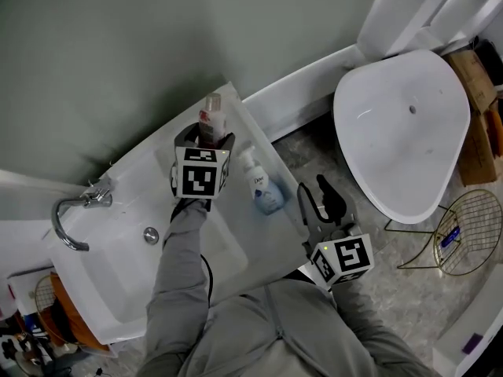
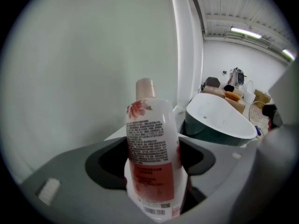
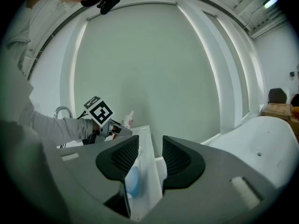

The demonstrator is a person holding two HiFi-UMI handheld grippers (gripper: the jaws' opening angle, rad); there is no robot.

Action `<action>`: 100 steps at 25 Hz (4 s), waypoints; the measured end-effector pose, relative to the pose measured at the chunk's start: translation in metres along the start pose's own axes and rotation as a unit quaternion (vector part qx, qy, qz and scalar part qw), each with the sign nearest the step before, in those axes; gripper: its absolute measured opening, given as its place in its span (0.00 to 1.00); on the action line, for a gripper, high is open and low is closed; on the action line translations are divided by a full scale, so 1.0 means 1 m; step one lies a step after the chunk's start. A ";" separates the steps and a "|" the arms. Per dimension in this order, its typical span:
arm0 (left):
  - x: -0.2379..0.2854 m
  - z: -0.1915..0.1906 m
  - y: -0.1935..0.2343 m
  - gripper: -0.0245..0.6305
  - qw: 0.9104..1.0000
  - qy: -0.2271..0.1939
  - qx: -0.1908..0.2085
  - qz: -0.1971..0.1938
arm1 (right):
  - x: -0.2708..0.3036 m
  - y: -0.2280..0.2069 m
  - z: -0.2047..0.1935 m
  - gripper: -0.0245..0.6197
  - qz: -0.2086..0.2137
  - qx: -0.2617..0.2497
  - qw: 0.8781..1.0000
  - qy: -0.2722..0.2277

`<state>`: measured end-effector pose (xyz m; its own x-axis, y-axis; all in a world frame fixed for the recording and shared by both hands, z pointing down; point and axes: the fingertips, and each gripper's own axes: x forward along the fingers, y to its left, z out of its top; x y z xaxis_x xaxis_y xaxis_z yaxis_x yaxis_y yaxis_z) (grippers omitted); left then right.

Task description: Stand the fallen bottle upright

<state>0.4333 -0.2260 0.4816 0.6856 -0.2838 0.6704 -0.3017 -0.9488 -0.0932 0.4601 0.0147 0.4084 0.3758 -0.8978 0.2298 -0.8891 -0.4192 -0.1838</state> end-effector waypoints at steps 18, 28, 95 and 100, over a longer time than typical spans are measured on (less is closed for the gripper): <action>-0.105 -0.021 0.069 0.60 0.995 -0.075 -0.043 0.043 | 0.015 0.104 -0.003 0.26 0.074 -0.024 0.997 0.004; -0.173 -0.049 0.133 0.60 0.988 -0.101 -0.062 0.102 | 0.026 0.152 0.000 0.26 0.109 -0.038 0.993 0.003; -0.489 -0.460 0.413 0.60 0.894 -0.091 -0.246 0.362 | -0.042 0.475 -0.096 0.26 0.203 -0.138 0.968 0.058; -0.487 -0.464 0.415 0.60 0.889 -0.101 -0.252 0.369 | -0.042 0.474 -0.094 0.26 0.200 -0.144 0.967 0.056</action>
<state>-0.3334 -0.4169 0.4580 0.2670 -0.8703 0.4139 -0.9424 -0.3256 -0.0766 -0.0015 -0.1333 0.4015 -0.0304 -0.9531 0.3012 -0.9995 0.0289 -0.0094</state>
